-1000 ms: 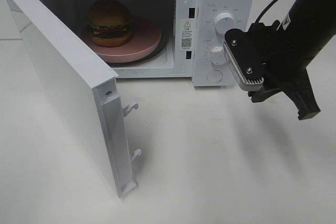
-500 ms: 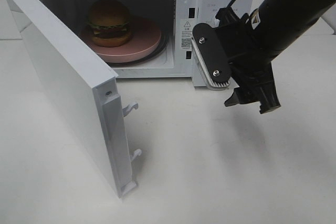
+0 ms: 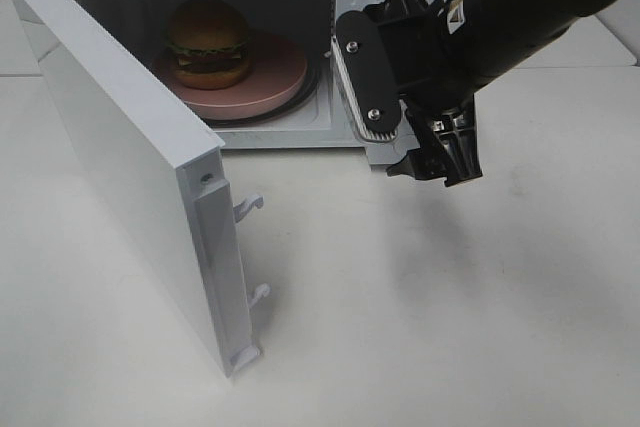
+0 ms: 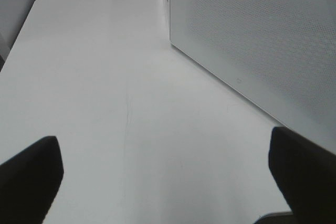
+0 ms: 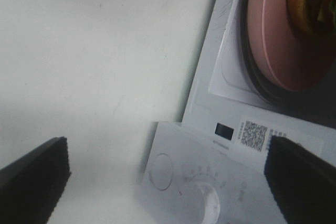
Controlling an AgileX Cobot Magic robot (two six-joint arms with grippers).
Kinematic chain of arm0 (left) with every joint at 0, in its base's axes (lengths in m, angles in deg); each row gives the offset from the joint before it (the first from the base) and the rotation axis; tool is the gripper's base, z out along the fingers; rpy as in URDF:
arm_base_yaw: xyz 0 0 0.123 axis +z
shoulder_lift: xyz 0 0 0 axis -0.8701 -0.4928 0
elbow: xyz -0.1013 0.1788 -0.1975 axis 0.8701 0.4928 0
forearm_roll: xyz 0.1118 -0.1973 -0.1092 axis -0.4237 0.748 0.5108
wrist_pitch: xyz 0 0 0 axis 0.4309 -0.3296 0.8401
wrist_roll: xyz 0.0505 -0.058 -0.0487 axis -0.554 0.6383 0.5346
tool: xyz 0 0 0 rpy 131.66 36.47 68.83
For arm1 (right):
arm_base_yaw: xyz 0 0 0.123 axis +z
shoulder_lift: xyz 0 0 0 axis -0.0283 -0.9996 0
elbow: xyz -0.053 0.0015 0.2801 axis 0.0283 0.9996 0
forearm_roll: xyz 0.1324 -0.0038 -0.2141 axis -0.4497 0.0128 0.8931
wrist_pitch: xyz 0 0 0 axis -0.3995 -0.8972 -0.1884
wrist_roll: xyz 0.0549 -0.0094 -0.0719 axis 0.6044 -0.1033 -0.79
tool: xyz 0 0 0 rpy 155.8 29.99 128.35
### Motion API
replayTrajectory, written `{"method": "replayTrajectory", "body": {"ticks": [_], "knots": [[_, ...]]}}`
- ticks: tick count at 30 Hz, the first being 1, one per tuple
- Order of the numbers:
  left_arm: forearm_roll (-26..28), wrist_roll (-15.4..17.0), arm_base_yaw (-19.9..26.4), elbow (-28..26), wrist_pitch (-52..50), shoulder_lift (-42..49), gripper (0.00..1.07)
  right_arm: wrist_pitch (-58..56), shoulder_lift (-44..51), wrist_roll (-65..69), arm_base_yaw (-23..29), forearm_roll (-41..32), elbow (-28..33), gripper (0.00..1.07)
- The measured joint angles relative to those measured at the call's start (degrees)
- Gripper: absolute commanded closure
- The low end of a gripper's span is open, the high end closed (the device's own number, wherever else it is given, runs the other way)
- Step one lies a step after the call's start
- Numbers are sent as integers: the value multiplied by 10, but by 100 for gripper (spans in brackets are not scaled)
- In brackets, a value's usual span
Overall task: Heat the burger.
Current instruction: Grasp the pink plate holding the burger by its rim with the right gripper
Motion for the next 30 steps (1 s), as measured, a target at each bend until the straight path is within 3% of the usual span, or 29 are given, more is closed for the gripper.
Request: {"method": "replayTrajectory", "body": {"ticks": [5, 30], "knots": [[0, 0, 0, 0, 0, 0, 7, 32, -37, -4, 28, 14, -34, 12], [0, 0, 0, 0, 0, 0, 7, 72, -207, -41, 30, 19, -191, 18]]}}
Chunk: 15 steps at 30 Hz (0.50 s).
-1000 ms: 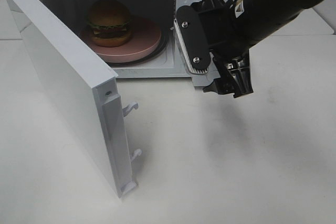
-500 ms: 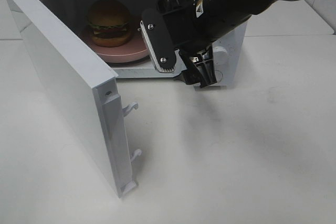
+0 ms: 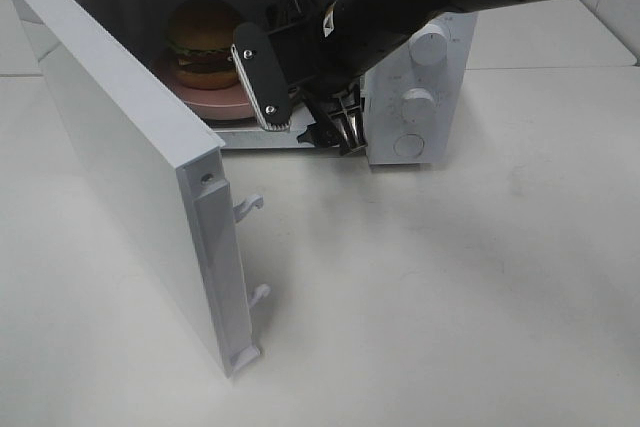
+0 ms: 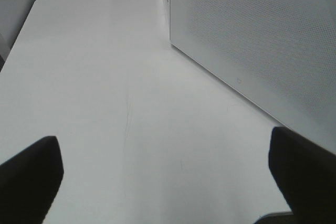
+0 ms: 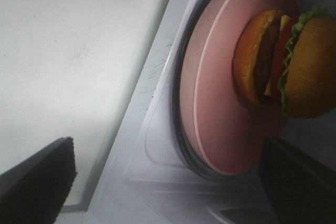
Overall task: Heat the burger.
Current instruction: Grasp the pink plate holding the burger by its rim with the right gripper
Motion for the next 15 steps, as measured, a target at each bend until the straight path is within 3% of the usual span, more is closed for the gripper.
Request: {"method": "replayTrajectory", "body": {"ticks": [15], "knots": [[0, 0, 0, 0, 0, 0, 7, -19, -85, 19, 0, -1, -95, 20]]}}
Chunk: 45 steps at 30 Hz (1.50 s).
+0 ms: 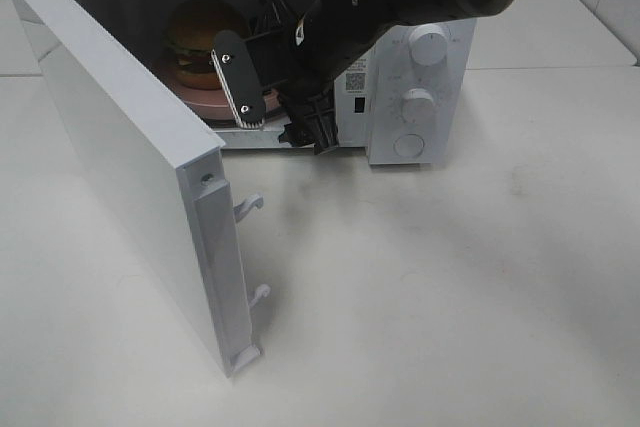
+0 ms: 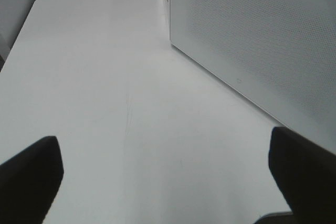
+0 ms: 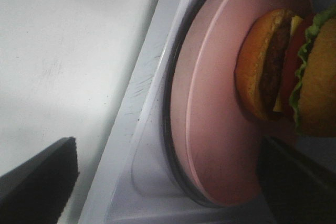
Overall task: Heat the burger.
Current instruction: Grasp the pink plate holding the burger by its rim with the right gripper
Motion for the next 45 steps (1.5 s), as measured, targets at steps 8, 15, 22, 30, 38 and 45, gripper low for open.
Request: {"method": "replayTrajectory", "body": {"ticks": [8, 15, 22, 30, 38, 45], "knots": [[0, 0, 0, 0, 0, 0, 7, -20, -49, 14, 0, 0, -52, 21], [0, 0, 0, 0, 0, 0, 7, -46, -76, 17, 0, -2, -95, 22], [0, 0, 0, 0, 0, 0, 7, -70, -103, 42, 0, -3, -147, 24], [0, 0, 0, 0, 0, 0, 7, -87, -129, 45, 0, -3, -181, 25], [0, 0, 0, 0, 0, 0, 7, -95, -155, 45, 3, -5, -209, 26], [0, 0, 0, 0, 0, 0, 7, -99, -174, 50, 13, -11, -225, 49]]}}
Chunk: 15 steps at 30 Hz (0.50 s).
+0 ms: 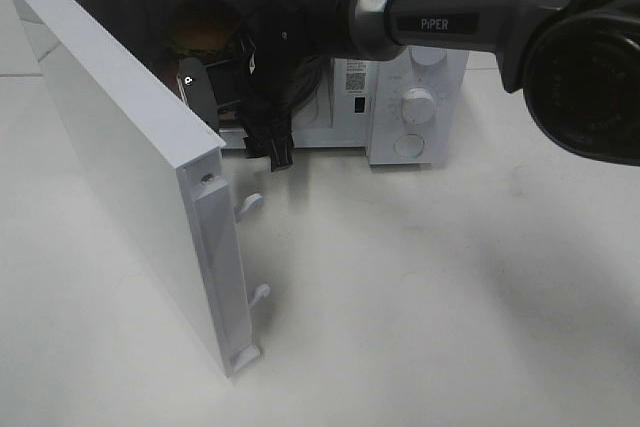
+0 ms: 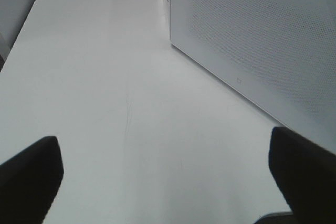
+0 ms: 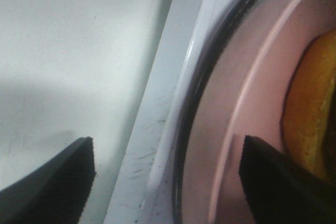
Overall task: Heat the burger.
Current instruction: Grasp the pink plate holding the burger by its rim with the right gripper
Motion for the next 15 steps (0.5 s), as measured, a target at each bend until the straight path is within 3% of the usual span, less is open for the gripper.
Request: {"method": "replayTrajectory", "body": {"ticks": [1, 2, 3, 4, 5, 6, 15], "knots": [[0, 0, 0, 0, 0, 0, 7, 0, 0, 0, 0, 0, 0, 49], [0, 0, 0, 0, 0, 0, 7, 5, -2, 13, 1, -2, -2, 57], [0, 0, 0, 0, 0, 0, 7, 7, -4, 20, 1, -2, -3, 77], [0, 0, 0, 0, 0, 0, 7, 7, -4, 20, 1, -2, -3, 77], [0, 0, 0, 0, 0, 0, 7, 16, -6, 45, 1, -2, -3, 95], [0, 0, 0, 0, 0, 0, 7, 17, -6, 58, 1, -4, -4, 104], [0, 0, 0, 0, 0, 0, 7, 23, -3, 100, 4, 3, -6, 107]]}}
